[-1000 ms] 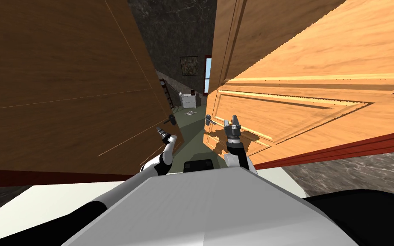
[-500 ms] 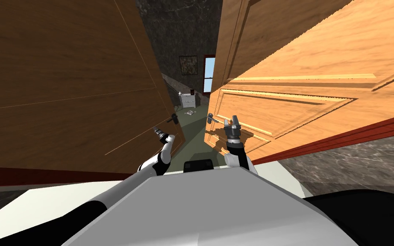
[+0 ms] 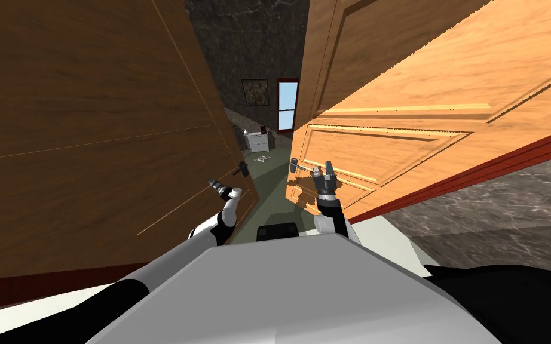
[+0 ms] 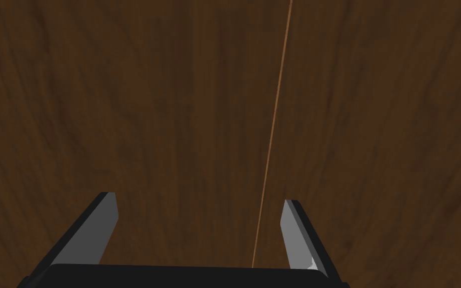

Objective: Push the door open

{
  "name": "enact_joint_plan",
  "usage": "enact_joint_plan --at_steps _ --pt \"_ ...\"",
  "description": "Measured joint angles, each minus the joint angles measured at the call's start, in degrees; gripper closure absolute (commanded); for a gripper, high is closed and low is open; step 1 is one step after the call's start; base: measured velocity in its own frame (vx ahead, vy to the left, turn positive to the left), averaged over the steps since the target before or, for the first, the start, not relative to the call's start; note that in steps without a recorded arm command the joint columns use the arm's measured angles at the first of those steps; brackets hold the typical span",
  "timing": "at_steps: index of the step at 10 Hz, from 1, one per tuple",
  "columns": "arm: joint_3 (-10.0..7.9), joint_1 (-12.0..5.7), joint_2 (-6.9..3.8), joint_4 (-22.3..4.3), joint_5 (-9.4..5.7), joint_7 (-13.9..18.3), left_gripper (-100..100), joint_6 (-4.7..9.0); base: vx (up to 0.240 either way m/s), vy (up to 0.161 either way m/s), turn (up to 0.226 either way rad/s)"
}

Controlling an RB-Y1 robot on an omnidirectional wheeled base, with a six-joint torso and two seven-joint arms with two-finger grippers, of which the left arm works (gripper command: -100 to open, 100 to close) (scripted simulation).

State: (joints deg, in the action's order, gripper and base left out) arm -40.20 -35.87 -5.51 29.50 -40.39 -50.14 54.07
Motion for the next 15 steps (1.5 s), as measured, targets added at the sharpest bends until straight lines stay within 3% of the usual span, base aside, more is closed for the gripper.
enact_joint_plan --at_steps 2,4,8,11,13,14,15 --pt "-0.60 0.09 0.16 -0.3 -0.80 -0.7 -100 1.70 0.114 0.034 -0.145" --pt "-0.92 -0.91 0.03 -2.3 -1.46 -0.7 -100 3.82 0.155 0.044 -0.184" --pt "-1.83 -2.03 1.66 -4.8 -2.87 -1.3 -100 7.32 0.177 0.029 -0.137" --pt "-2.54 -1.37 5.08 -2.4 -3.82 -3.0 -100 7.97 0.131 0.022 -0.110" --pt "-2.66 -2.88 5.48 -6.0 -4.09 -2.3 -100 9.94 0.090 0.013 -0.072" --pt "-2.79 -2.42 6.90 -4.6 -4.26 -2.8 -100 10.10 0.035 0.002 -0.012" --pt "-2.80 -2.36 7.08 -4.3 -4.27 -3.0 100 10.01 -0.005 -0.001 0.011"
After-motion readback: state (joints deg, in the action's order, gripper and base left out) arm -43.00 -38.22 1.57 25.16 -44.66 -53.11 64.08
